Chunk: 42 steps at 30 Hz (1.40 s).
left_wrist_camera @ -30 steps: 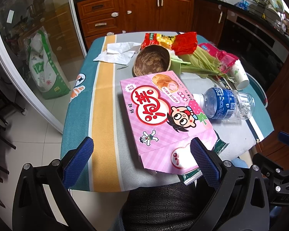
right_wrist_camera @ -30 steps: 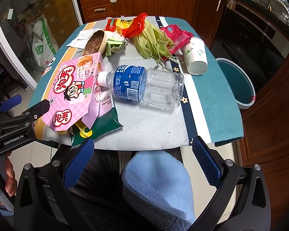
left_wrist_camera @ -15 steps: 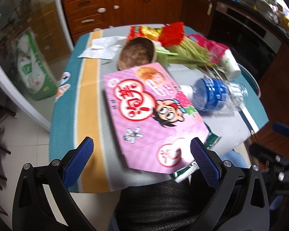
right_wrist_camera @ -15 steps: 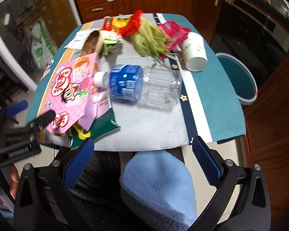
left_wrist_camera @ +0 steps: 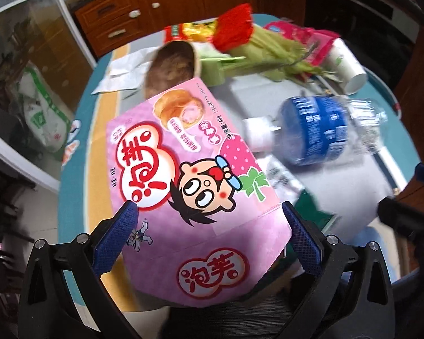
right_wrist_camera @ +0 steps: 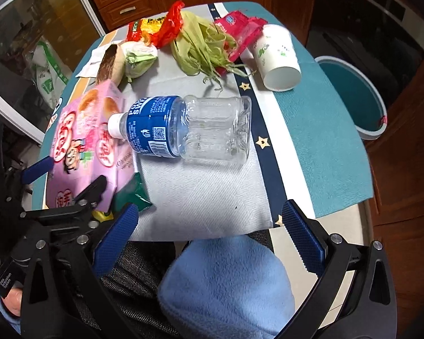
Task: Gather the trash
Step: 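Reach the right tool to the silver-green snack bag and grasp it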
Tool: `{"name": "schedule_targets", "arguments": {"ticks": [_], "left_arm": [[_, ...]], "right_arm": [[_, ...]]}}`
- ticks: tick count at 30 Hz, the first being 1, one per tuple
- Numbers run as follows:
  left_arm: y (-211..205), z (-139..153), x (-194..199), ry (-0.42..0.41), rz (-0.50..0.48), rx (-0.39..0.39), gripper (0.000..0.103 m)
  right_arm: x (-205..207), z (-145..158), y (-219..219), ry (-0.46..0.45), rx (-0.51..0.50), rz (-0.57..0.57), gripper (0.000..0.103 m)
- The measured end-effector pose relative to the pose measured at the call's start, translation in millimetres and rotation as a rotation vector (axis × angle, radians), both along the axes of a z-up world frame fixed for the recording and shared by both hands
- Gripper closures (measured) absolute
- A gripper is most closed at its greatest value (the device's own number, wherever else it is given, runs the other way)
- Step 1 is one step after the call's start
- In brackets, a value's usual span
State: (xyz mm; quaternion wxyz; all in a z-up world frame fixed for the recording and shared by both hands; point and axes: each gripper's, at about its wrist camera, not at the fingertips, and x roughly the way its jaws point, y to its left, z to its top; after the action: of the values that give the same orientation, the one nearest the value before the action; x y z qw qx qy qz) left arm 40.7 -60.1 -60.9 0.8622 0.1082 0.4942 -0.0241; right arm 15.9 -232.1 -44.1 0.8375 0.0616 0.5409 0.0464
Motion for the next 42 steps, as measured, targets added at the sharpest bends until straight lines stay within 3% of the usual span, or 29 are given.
{"name": "schedule_targets", "arguments": {"ticks": [4, 12, 21, 22, 25, 30, 31, 32, 33, 37, 40, 42], "left_arm": [[36, 6, -1, 0.022, 0.038, -0.075, 0.004], [96, 14, 14, 0.055, 0.108, -0.206, 0.004], [119, 9, 9, 0.064, 0.111, -0.216, 0.004], [120, 9, 8, 0.066, 0.106, -0.220, 0.004], [113, 12, -2, 0.071, 0.060, -0.217, 0.004], [100, 9, -22, 0.053, -0.018, -0.129, 0.004], [101, 9, -24, 0.055, -0.020, -0.134, 0.004], [101, 9, -26, 0.063, -0.021, -0.131, 0.004], [100, 10, -27, 0.064, -0.025, -0.127, 0.004], [88, 16, -28, 0.035, -0.060, -0.076, 0.004], [80, 16, -18, 0.011, -0.057, 0.021, 0.004], [83, 15, -4, 0.020, -0.038, 0.031, 0.004]], "right_arm": [[6, -10, 7, 0.048, 0.090, 0.054, 0.005], [19, -17, 37, 0.095, 0.161, 0.126, 0.005], [32, -25, 63, 0.105, 0.204, 0.190, 0.005], [33, -26, 66, 0.099, 0.199, 0.195, 0.008], [38, -32, 73, 0.109, 0.188, 0.217, 0.036], [42, -38, 84, 0.098, 0.159, 0.246, 0.043], [42, -40, 87, 0.103, 0.161, 0.263, 0.055], [41, -40, 91, 0.097, 0.145, 0.277, 0.074], [42, -42, 94, 0.102, 0.149, 0.289, 0.080], [38, -35, 104, 0.074, 0.176, 0.316, 0.089], [33, -17, 105, 0.018, 0.162, 0.334, 0.091], [29, -5, 105, -0.023, 0.146, 0.346, 0.091]]}}
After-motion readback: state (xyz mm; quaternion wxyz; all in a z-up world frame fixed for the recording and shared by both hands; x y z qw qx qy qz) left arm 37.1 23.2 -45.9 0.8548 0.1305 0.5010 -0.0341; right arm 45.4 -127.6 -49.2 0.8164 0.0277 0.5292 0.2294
